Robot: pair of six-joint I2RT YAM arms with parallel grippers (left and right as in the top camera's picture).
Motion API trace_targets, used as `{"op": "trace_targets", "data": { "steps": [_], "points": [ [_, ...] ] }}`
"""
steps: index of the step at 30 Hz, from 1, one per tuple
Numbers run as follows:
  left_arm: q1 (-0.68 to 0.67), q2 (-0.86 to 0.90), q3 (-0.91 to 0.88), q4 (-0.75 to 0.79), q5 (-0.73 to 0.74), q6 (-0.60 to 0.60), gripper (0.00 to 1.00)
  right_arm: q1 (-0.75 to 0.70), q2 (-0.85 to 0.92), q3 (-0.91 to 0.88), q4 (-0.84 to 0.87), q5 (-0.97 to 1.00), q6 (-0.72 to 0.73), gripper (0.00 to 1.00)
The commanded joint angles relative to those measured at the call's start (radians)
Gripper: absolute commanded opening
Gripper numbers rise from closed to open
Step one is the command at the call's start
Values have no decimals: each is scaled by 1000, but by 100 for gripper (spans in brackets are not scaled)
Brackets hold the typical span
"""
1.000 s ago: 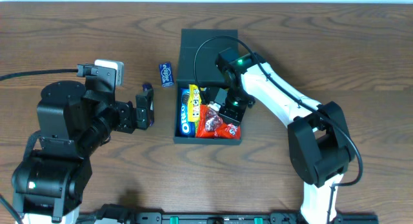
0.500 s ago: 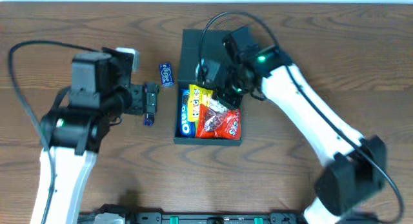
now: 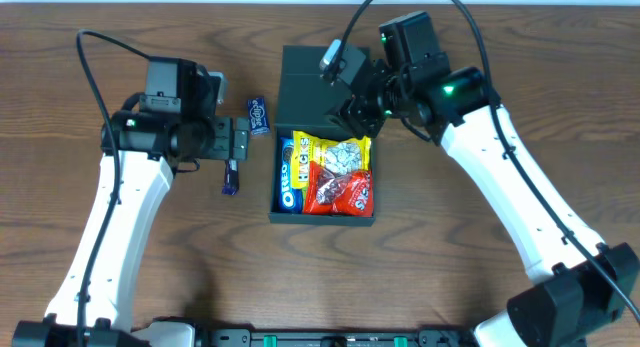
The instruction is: Pack container
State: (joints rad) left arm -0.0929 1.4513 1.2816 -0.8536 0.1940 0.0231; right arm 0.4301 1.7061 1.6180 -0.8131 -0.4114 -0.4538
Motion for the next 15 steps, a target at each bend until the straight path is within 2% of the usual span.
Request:
{"op": "trace_targets", "data": {
  "steps": [1,5,15],
  "points": [
    [34,21,10,24,-4,8,97,-19,-10,12,-2,-11,13,73],
    [68,57,10,69,28,34,95,-40,-9,11,-2,-11,43,77],
    [88,273,10,150,48,24,96,-80,-8,10,-41,-3,64,78]
  ]
}}
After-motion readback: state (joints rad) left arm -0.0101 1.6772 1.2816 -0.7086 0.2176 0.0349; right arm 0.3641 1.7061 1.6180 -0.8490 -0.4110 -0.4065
